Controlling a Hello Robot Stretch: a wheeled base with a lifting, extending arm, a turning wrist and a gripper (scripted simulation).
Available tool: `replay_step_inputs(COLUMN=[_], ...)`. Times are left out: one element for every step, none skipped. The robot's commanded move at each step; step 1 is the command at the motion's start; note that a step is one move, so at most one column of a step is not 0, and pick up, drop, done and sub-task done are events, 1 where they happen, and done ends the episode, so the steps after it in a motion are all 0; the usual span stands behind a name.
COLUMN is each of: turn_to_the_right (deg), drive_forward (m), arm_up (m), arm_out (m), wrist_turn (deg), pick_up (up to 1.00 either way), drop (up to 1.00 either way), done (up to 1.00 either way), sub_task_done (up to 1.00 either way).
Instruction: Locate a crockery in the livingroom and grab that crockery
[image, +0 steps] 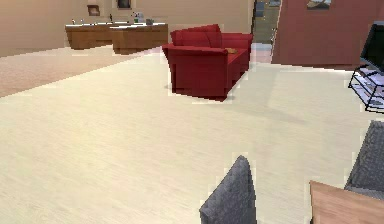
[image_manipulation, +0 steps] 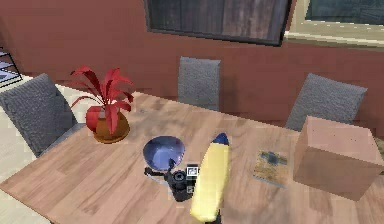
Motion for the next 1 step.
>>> replay_step_inputs(turn_to_the_right=[0.0], drive_forward=[0.0], arm_up=[0.0], arm_out=[0.0], wrist_turn=[0.0], pick_up=[0.0], drop=[0.0], done=[1.0], sub_task_done=[0.0])
